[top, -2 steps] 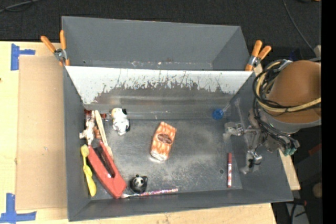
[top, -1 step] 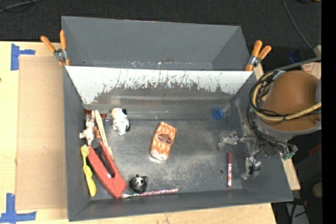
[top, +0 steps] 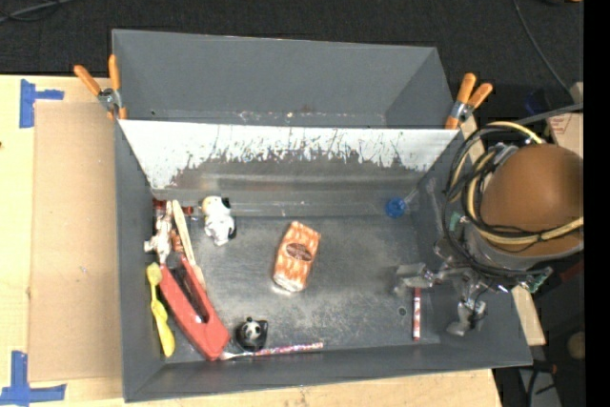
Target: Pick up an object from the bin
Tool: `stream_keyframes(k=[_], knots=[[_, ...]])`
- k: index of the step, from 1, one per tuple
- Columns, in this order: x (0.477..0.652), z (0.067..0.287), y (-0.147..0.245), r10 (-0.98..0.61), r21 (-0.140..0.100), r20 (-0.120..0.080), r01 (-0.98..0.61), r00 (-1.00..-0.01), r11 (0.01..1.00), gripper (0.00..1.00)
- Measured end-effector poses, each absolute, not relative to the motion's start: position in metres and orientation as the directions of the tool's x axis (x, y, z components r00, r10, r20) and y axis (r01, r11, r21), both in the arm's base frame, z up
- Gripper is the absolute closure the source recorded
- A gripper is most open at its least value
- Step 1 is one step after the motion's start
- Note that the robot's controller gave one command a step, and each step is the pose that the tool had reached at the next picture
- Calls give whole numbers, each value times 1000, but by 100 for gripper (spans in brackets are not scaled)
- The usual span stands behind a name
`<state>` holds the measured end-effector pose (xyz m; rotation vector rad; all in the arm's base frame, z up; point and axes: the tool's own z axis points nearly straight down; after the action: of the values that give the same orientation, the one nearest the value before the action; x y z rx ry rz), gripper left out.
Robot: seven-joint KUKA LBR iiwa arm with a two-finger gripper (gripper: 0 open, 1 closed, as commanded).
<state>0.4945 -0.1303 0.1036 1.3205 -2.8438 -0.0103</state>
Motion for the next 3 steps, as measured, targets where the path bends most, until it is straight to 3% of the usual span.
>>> stream_keyframes(k=[1,2,3], knots=[[503,68,-113,-789,10,1,-789,-615,615,0],[505,69,-114,-911,7,-1,-911,-412,412,100],[505,69,-114,-911,7,-1,-911,-413,413,100]])
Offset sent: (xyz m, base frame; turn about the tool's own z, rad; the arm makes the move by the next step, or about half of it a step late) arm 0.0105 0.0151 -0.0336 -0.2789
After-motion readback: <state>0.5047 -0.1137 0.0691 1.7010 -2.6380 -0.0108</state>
